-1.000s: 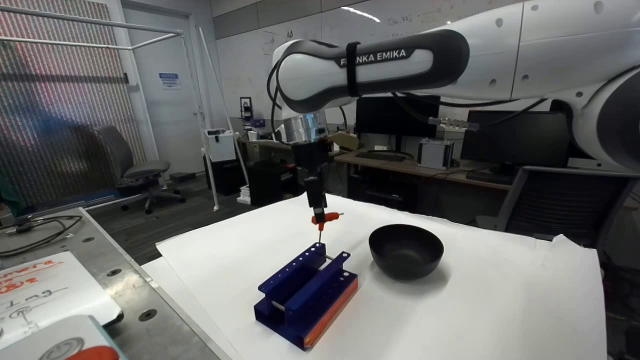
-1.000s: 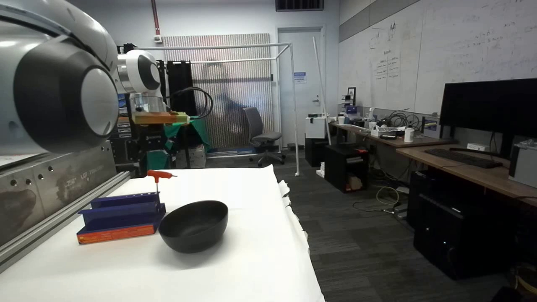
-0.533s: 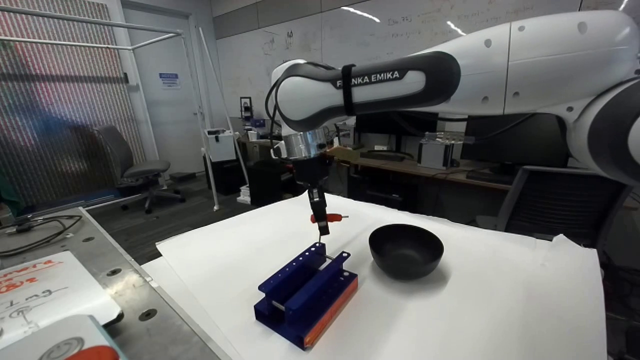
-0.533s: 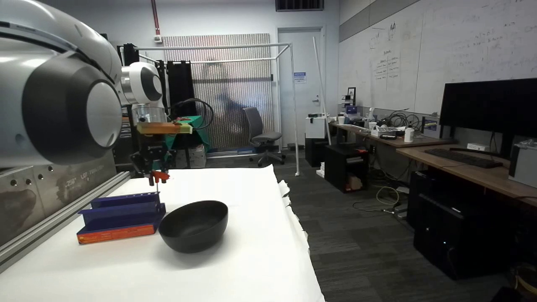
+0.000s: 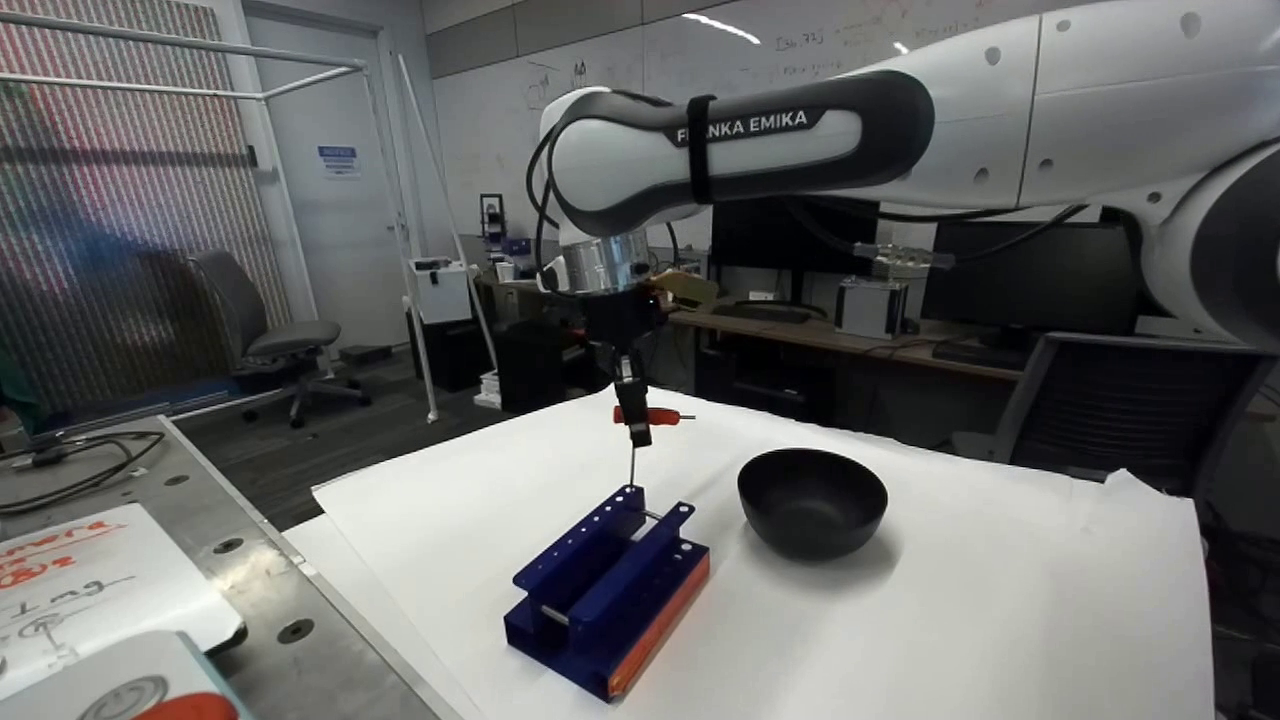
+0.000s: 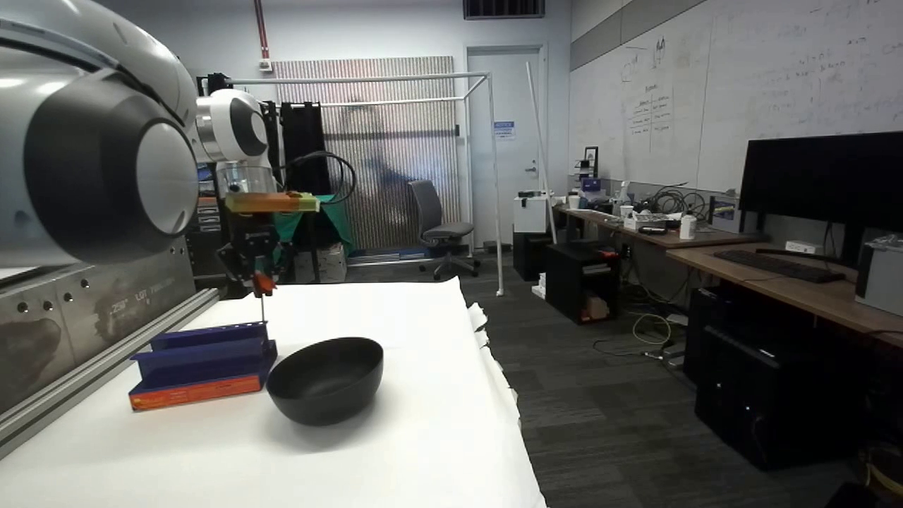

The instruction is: Put the metal object with an orange handle in the black bowl

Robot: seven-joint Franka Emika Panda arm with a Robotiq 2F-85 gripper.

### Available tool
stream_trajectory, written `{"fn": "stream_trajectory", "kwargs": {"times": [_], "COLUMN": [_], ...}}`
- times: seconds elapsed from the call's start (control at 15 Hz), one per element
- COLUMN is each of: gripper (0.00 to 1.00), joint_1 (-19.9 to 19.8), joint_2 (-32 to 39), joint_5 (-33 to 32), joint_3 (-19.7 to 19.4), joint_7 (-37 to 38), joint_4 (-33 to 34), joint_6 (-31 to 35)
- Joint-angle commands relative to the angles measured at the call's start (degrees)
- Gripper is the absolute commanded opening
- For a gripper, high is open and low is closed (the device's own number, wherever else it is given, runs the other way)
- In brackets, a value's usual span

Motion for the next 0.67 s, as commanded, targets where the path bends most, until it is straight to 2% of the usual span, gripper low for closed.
{"fn": "stream_trajectory", "kwargs": {"times": [0.0,0.33,0.6], "gripper": [0.12,0.11,0.11], "joint_1": [2.1,5.9,6.8], "joint_2": [-5.4,-11.2,-10.9], "joint_5": [-1.6,-5.7,-8.8], "joint_3": [-1.1,-4.2,-6.9], "joint_7": [3.3,13.8,20.3], "joint_4": [-0.8,-0.7,-1.4], "joint_6": [-2.6,-7.8,-14.5]}}
